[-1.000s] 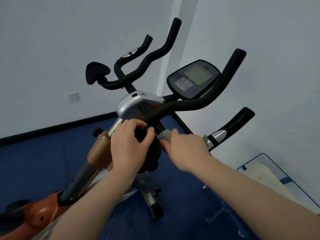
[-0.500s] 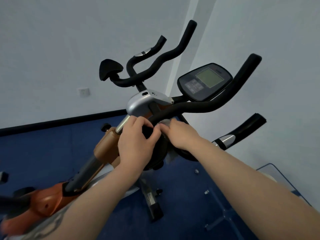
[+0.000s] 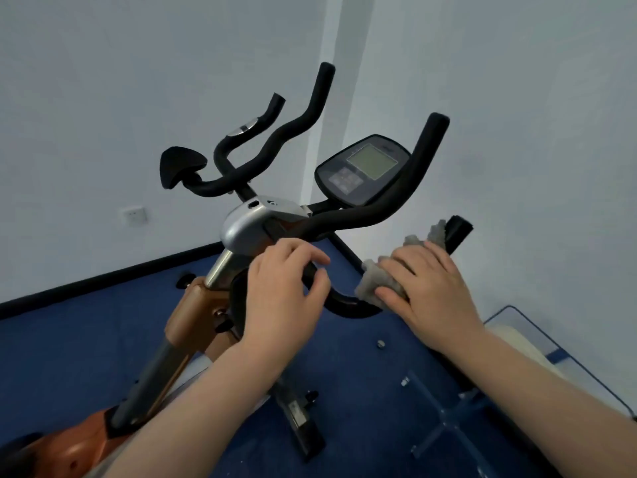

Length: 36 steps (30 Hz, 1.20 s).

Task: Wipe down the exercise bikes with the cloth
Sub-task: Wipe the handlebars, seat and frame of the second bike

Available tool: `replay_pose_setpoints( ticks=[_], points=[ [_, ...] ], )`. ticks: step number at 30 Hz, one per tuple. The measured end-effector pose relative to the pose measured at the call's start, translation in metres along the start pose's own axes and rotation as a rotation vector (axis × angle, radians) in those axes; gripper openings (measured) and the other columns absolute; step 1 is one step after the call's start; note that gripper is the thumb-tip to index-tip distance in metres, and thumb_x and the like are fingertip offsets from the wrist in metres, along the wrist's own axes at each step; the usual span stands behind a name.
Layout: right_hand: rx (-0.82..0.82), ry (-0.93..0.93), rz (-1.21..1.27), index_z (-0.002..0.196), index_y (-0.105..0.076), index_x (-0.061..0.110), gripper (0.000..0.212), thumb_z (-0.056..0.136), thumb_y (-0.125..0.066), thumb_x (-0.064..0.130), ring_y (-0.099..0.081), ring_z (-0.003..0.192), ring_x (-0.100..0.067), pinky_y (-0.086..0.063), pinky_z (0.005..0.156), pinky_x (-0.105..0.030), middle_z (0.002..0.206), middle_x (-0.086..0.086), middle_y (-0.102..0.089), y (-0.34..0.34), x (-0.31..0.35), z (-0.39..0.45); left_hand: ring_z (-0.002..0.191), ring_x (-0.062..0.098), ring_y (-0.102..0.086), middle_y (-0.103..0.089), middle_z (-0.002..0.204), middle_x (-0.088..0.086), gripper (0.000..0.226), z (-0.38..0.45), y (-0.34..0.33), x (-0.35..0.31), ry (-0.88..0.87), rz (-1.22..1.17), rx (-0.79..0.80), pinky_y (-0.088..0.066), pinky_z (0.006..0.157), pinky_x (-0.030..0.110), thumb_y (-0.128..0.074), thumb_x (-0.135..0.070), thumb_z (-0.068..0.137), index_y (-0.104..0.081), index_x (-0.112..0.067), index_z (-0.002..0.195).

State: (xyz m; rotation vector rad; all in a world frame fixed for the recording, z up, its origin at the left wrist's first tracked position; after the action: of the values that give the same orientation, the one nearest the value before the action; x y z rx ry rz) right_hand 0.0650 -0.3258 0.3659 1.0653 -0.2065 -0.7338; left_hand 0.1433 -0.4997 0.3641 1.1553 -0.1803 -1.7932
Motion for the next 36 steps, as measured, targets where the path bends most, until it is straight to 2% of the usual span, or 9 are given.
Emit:
replay_pose_setpoints(
  ticks=[6, 12, 15, 17, 21, 24, 28, 32, 36],
  points=[
    [-0.037, 0.214, -0.115, 0.110, -0.069, 0.016, 0.041, 0.094, -0.048, 0.047, -0.060, 0.111, -0.026, -0.030, 0.112, -0.041, 0.111, -0.004, -0.064, -0.003, -0.004, -0.002, 0.105, 0.011, -0.056, -0.059, 0.110, -0.010, 0.018, 0.004, -0.040, -0.034, -0.041, -0.078, 0.173, -0.046, 0.094, 0.037, -0.057, -0.014, 0.093, -0.065, -0.022, 0.107],
    [-0.219, 0.133, -0.212, 0.093, -0.070, 0.011, 0.036, 0.095, -0.051, 0.042, -0.063, 0.103, -0.026, -0.031, 0.112, -0.047, 0.100, -0.006, -0.065, 0.023, -0.055, 0.019, 0.094, -0.011, -0.051, -0.055, 0.096, -0.024, 0.011, 0.003, -0.082, -0.036, 0.170, -0.214, 0.221, -0.038, 0.071, 0.010, -0.050, -0.032, 0.099, -0.057, -0.039, 0.097],
    [-0.265, -0.077, 0.008, 0.086, -0.068, 0.007, 0.033, 0.092, -0.057, 0.038, -0.058, 0.088, -0.027, -0.053, 0.078, -0.043, 0.093, -0.007, -0.062, 0.035, -0.083, 0.031, 0.073, 0.005, -0.058, -0.063, 0.078, -0.013, 0.020, 0.003, -0.095, -0.031, 0.190, -0.048, 0.220, -0.042, 0.059, 0.029, -0.044, -0.038, 0.100, -0.060, -0.033, 0.089],
    [-0.284, -0.213, 0.163, 0.084, -0.066, 0.008, 0.034, 0.091, -0.055, 0.039, -0.054, 0.080, -0.022, -0.046, 0.053, -0.030, 0.088, -0.003, -0.059, 0.032, -0.095, 0.031, 0.048, 0.015, -0.052, -0.053, 0.052, -0.005, 0.034, 0.004, -0.091, -0.043, 0.013, 0.203, 0.111, -0.026, 0.047, 0.031, -0.048, -0.028, 0.101, -0.050, -0.024, 0.067],
    [-0.367, -0.408, 0.501, 0.074, -0.056, 0.015, 0.036, 0.093, -0.047, 0.045, -0.043, 0.059, -0.007, -0.031, 0.053, -0.017, 0.071, 0.008, -0.048, 0.019, -0.108, 0.027, 0.028, 0.019, -0.043, -0.040, 0.034, -0.002, 0.042, 0.006, -0.090, -0.057, -0.098, 0.451, 0.061, -0.002, 0.046, 0.016, -0.057, -0.024, 0.088, -0.041, -0.024, 0.049],
    [-0.517, -0.677, 0.878, 0.069, -0.048, 0.021, 0.036, 0.093, -0.047, 0.048, -0.043, 0.056, -0.004, -0.033, 0.053, -0.012, 0.065, 0.008, -0.046, 0.006, -0.111, 0.014, 0.025, 0.022, -0.039, -0.038, 0.032, -0.002, 0.050, 0.003, -0.092, -0.058, -0.124, 0.536, 0.016, -0.008, 0.043, 0.020, -0.066, -0.016, 0.088, -0.040, -0.023, 0.045],
    [-0.696, -0.931, 1.179, 0.096, -0.058, 0.031, 0.021, 0.096, -0.042, 0.045, -0.059, 0.083, -0.002, -0.045, 0.071, -0.014, 0.093, 0.002, -0.062, -0.014, -0.097, -0.004, 0.028, 0.023, -0.037, -0.035, 0.031, -0.001, 0.057, 0.000, -0.092, -0.056, -0.048, 0.544, -0.082, -0.019, 0.046, 0.022, -0.040, -0.028, 0.093, -0.040, -0.016, 0.036],
    [-0.731, -0.922, 1.232, 0.121, -0.055, 0.017, 0.034, 0.098, -0.039, 0.037, -0.059, 0.106, -0.017, -0.048, 0.089, -0.030, 0.113, -0.002, -0.060, -0.018, -0.089, -0.005, 0.030, 0.024, -0.039, -0.036, 0.032, 0.001, 0.057, -0.001, -0.090, -0.054, -0.020, 0.538, -0.147, -0.020, 0.044, 0.022, -0.038, -0.029, 0.092, -0.042, -0.014, 0.036],
    [-0.583, -0.752, 1.225, 0.093, -0.055, 0.029, 0.017, 0.096, -0.042, 0.041, -0.058, 0.080, -0.003, -0.045, 0.070, -0.017, 0.089, 0.004, -0.061, -0.012, -0.108, 0.014, 0.030, 0.023, -0.040, -0.037, 0.032, 0.000, 0.057, -0.001, -0.090, -0.056, -0.022, 0.549, -0.160, -0.016, 0.046, 0.022, -0.038, -0.029, 0.092, -0.042, -0.014, 0.037]
  ],
)
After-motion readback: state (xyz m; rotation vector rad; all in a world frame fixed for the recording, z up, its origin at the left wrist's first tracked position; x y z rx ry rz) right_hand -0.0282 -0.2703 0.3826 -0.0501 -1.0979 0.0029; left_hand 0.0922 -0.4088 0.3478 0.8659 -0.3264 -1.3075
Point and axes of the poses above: each hand's wrist, its own z-axis towards the middle knuckle, its own y-axis out of the back of the hand, x = y × z, the point moved 8 cm from there along z, towards the middle knuckle
